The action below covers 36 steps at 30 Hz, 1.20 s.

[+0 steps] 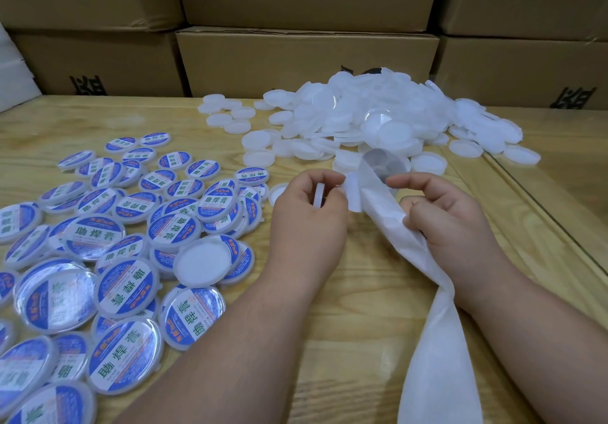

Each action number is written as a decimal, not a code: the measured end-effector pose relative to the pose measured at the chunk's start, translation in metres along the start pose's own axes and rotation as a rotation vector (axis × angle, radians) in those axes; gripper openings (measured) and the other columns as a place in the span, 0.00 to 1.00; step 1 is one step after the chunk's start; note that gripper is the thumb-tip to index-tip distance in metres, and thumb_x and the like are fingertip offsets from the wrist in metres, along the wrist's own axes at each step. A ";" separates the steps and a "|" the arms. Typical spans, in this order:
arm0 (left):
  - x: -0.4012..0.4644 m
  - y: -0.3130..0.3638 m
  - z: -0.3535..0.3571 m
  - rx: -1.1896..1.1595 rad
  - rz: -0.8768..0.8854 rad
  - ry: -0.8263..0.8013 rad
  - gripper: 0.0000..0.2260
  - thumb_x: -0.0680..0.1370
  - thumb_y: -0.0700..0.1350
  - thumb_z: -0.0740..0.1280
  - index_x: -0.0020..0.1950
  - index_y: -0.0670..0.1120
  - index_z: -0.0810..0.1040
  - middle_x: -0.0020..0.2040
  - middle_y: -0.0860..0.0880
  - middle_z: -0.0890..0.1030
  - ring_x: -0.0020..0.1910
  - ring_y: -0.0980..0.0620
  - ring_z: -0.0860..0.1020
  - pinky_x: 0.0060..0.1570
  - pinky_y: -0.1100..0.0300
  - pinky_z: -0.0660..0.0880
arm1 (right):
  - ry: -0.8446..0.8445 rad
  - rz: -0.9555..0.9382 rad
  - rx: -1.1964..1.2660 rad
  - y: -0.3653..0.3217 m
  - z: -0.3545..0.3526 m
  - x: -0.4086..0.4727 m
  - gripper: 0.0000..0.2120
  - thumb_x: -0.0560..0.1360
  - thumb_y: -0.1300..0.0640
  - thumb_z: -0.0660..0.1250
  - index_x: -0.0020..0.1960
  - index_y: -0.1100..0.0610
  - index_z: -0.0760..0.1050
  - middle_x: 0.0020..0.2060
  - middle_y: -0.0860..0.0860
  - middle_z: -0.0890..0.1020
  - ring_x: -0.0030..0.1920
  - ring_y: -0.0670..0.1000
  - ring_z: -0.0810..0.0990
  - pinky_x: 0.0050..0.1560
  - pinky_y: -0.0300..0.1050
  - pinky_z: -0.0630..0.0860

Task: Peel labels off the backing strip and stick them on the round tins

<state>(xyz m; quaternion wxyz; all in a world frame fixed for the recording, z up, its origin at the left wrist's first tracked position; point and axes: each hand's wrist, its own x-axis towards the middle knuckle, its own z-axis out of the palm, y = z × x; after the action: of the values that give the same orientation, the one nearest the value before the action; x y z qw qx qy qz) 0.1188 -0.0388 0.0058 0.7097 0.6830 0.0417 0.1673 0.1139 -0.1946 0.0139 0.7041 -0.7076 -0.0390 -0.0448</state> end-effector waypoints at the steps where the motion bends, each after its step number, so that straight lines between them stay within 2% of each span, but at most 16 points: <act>1: 0.001 0.001 -0.001 -0.024 -0.011 0.036 0.08 0.78 0.40 0.68 0.45 0.54 0.81 0.32 0.60 0.80 0.28 0.61 0.75 0.26 0.70 0.71 | 0.011 -0.003 -0.012 -0.001 0.000 -0.001 0.18 0.65 0.61 0.60 0.49 0.50 0.83 0.28 0.53 0.64 0.33 0.54 0.60 0.35 0.46 0.60; 5: 0.003 0.006 -0.005 -0.135 -0.092 0.133 0.12 0.77 0.39 0.64 0.42 0.55 0.82 0.32 0.59 0.81 0.30 0.60 0.77 0.27 0.68 0.72 | 0.049 -0.008 -0.065 -0.002 0.000 -0.001 0.17 0.66 0.59 0.59 0.47 0.48 0.82 0.30 0.56 0.67 0.31 0.54 0.62 0.31 0.43 0.62; 8: 0.003 0.007 -0.007 -0.188 -0.129 0.117 0.13 0.76 0.40 0.64 0.39 0.57 0.83 0.34 0.56 0.81 0.33 0.57 0.78 0.30 0.66 0.73 | 0.074 -0.045 -0.040 0.001 0.002 -0.001 0.15 0.67 0.60 0.60 0.48 0.48 0.80 0.27 0.51 0.71 0.27 0.48 0.67 0.29 0.39 0.65; 10: 0.002 0.008 -0.006 -0.214 -0.132 0.066 0.10 0.74 0.42 0.65 0.40 0.55 0.83 0.33 0.54 0.80 0.33 0.56 0.77 0.31 0.65 0.73 | 0.117 -0.157 -0.101 0.005 0.004 0.000 0.11 0.72 0.61 0.64 0.48 0.47 0.79 0.31 0.51 0.72 0.30 0.50 0.70 0.31 0.41 0.69; 12: 0.001 0.009 -0.006 -0.227 -0.128 0.018 0.08 0.69 0.44 0.65 0.39 0.55 0.83 0.34 0.52 0.79 0.33 0.54 0.76 0.32 0.64 0.73 | 0.161 -0.309 -0.228 0.008 0.006 -0.001 0.13 0.76 0.64 0.67 0.49 0.46 0.79 0.33 0.45 0.74 0.32 0.46 0.71 0.33 0.35 0.71; 14: 0.001 0.009 -0.005 -0.224 -0.119 -0.030 0.09 0.68 0.45 0.64 0.37 0.55 0.83 0.34 0.51 0.78 0.33 0.53 0.75 0.33 0.63 0.72 | 0.171 -0.452 -0.336 0.008 0.008 -0.001 0.14 0.75 0.65 0.70 0.48 0.45 0.79 0.35 0.42 0.75 0.33 0.45 0.73 0.36 0.31 0.70; 16: 0.000 0.009 -0.005 -0.223 -0.102 -0.084 0.09 0.68 0.45 0.64 0.37 0.55 0.83 0.34 0.52 0.78 0.33 0.53 0.75 0.34 0.63 0.72 | 0.177 -0.582 -0.412 0.006 0.011 -0.003 0.12 0.74 0.63 0.71 0.49 0.47 0.79 0.38 0.45 0.76 0.35 0.48 0.75 0.39 0.33 0.71; 19: -0.001 0.008 -0.005 -0.218 -0.068 -0.143 0.08 0.68 0.44 0.64 0.37 0.53 0.82 0.33 0.52 0.77 0.33 0.52 0.74 0.35 0.62 0.71 | 0.191 -0.671 -0.416 0.004 0.012 -0.004 0.13 0.73 0.65 0.73 0.51 0.49 0.79 0.41 0.47 0.77 0.35 0.51 0.75 0.40 0.36 0.73; 23: -0.002 0.008 -0.005 -0.197 -0.058 -0.179 0.07 0.68 0.44 0.63 0.37 0.52 0.81 0.33 0.51 0.77 0.33 0.52 0.73 0.37 0.61 0.70 | 0.185 -0.697 -0.426 0.003 0.012 -0.004 0.13 0.73 0.68 0.74 0.49 0.52 0.80 0.41 0.47 0.77 0.35 0.50 0.75 0.39 0.36 0.73; 28: -0.002 0.008 -0.004 -0.220 -0.058 -0.216 0.07 0.69 0.44 0.63 0.37 0.52 0.81 0.33 0.50 0.77 0.33 0.52 0.73 0.37 0.60 0.70 | 0.177 -0.686 -0.417 0.001 0.012 -0.005 0.09 0.73 0.65 0.73 0.45 0.53 0.79 0.41 0.49 0.78 0.34 0.50 0.76 0.37 0.38 0.73; 31: -0.004 0.009 -0.005 -0.304 -0.050 -0.247 0.07 0.73 0.47 0.63 0.45 0.49 0.80 0.35 0.47 0.81 0.29 0.50 0.75 0.30 0.60 0.67 | 0.180 -0.658 -0.408 0.001 0.013 -0.006 0.07 0.72 0.64 0.72 0.42 0.53 0.79 0.40 0.51 0.78 0.35 0.51 0.76 0.36 0.41 0.73; 33: -0.004 0.009 -0.007 -0.362 -0.053 -0.290 0.12 0.74 0.49 0.58 0.54 0.50 0.76 0.37 0.42 0.83 0.26 0.47 0.74 0.24 0.63 0.61 | 0.191 -0.635 -0.390 0.001 0.013 -0.006 0.06 0.72 0.63 0.71 0.42 0.53 0.78 0.40 0.52 0.78 0.36 0.50 0.76 0.36 0.41 0.73; 36: -0.002 0.009 -0.009 -0.443 -0.096 -0.265 0.15 0.71 0.48 0.54 0.57 0.50 0.70 0.41 0.38 0.84 0.23 0.46 0.73 0.22 0.65 0.55 | 0.181 -0.566 -0.288 -0.002 0.011 -0.006 0.06 0.73 0.63 0.69 0.41 0.53 0.76 0.43 0.53 0.77 0.41 0.46 0.76 0.42 0.38 0.73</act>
<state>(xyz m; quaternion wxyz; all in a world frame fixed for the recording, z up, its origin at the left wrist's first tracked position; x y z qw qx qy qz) 0.1126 -0.0305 0.0135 0.8484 0.5242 -0.0568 0.0476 0.1074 -0.1837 0.0150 0.5570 -0.7542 -0.1648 -0.3064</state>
